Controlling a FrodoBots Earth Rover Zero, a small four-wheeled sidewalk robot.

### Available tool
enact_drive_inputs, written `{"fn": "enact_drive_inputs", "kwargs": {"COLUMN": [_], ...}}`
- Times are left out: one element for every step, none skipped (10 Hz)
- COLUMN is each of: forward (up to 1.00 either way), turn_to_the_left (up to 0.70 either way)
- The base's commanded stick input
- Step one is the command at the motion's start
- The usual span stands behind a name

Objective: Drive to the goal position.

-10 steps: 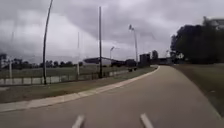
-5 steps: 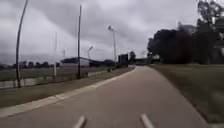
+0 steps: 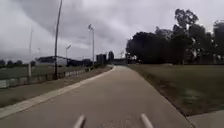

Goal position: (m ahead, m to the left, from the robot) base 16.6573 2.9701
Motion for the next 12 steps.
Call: {"fn": "enact_drive_inputs", "kwargs": {"forward": [0.15,0.96,0.98,0.98,0.99,1.00,1.00,1.00,0.98,0.97,0.96,0.94], "turn_to_the_left": [-0.71,-0.01,0.00,0.00,0.00,0.00,0.00,0.00,0.00,0.00,0.00,0.14]}}
